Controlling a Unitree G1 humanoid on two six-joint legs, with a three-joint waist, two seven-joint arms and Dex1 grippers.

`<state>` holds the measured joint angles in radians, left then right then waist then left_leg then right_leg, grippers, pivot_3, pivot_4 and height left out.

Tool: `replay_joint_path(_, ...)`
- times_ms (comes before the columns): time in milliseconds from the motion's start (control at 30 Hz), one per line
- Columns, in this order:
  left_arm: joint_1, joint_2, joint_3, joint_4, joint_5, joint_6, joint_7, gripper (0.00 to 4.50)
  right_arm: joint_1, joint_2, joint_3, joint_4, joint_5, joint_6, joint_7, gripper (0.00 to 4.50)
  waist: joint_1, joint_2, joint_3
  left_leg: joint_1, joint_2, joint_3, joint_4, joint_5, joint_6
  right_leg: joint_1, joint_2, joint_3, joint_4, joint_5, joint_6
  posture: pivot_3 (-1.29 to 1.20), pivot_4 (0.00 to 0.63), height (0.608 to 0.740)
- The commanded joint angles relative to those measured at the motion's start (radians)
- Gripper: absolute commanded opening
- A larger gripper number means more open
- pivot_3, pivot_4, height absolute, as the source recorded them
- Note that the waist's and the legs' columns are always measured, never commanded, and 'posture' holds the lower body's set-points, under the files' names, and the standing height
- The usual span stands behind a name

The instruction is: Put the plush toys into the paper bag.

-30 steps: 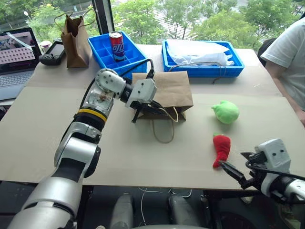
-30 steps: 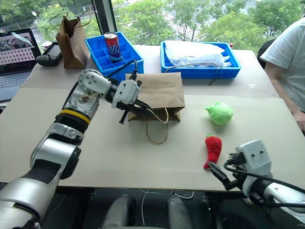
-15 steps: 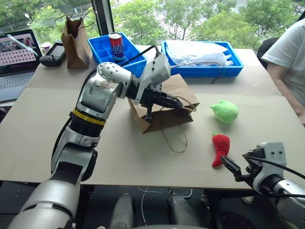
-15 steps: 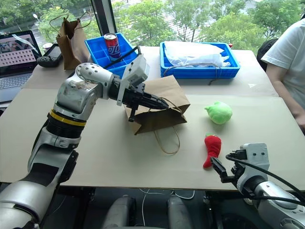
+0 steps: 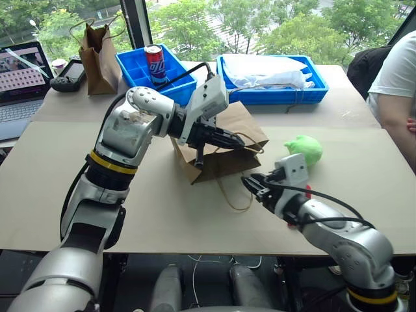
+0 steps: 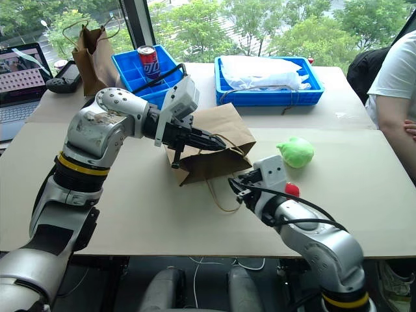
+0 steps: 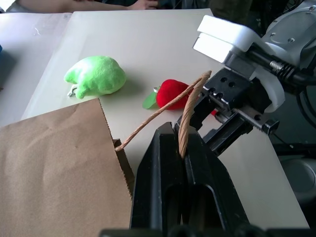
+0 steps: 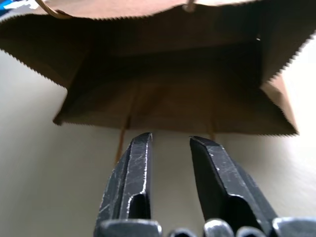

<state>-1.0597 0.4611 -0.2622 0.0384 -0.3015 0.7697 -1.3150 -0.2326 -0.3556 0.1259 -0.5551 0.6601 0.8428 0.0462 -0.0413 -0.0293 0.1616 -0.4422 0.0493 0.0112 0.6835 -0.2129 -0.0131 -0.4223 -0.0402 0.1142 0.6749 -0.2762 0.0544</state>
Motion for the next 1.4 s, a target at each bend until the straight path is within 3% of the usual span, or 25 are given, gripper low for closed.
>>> replay_joint_path(33,-0.037,0.001,0.011,-0.027,-0.024,0.019,0.022,0.00,-0.056,0.039,0.068,0.164,-0.146,-0.186,0.087,0.06,0.004,0.000,0.000,0.000,0.000,0.000,0.000,0.000,0.000,0.001,0.000,0.000,0.000,0.000,0.000,0.00,0.150,0.702)
replay_joint_path(300,-0.060,-0.009,0.049,-0.049,-0.090,0.129,0.092,0.00,-0.095,0.163,0.043,0.494,-0.289,-0.432,0.171,0.06,0.000,0.000,0.000,0.000,0.000,0.000,0.000,0.000,0.000,0.000,0.000,-0.001,0.002,0.000,0.000,0.00,0.150,0.702)
replay_joint_path(600,-0.143,0.008,0.130,0.080,-0.109,0.137,0.172,0.00,-0.097,0.152,0.111,0.621,-0.445,-0.467,0.263,0.06,-0.006,0.000,0.000,0.003,0.000,-0.001,0.000,0.002,-0.002,0.001,0.000,0.000,0.005,0.000,0.000,0.00,0.150,0.702)
replay_joint_path(833,-0.190,0.054,0.148,0.227,-0.077,0.059,0.175,0.00,-0.083,0.134,0.129,0.592,-0.510,-0.411,0.295,0.06,-0.005,0.000,0.000,0.003,0.000,-0.001,0.000,0.002,-0.002,0.001,0.000,-0.001,0.005,0.000,0.000,0.00,0.150,0.702)
replay_joint_path(1067,-0.195,0.020,0.177,0.253,-0.108,0.072,0.214,0.00,-0.067,0.132,0.105,0.530,-0.520,-0.374,0.298,0.06,-0.001,0.000,0.000,0.003,0.000,-0.001,0.000,0.002,-0.002,0.001,0.000,-0.001,0.005,0.000,0.000,0.00,0.150,0.702)
replay_joint_path(1267,-0.176,-0.021,0.203,0.222,-0.159,0.135,0.238,0.00,-0.065,0.109,-0.012,0.292,-0.446,-0.259,0.289,0.06,-0.001,0.000,0.000,0.000,0.000,-0.002,0.000,0.002,-0.002,-0.001,0.000,-0.002,0.005,0.000,0.000,0.00,0.150,0.702)
replay_joint_path(1400,-0.168,-0.049,0.230,0.192,-0.219,0.209,0.260,0.00,-0.060,0.057,-0.165,0.023,-0.310,-0.020,0.274,1.15,-0.001,0.000,0.001,0.000,0.000,-0.003,0.000,0.002,-0.002,-0.001,0.000,-0.002,0.005,0.000,0.000,0.00,0.150,0.702)
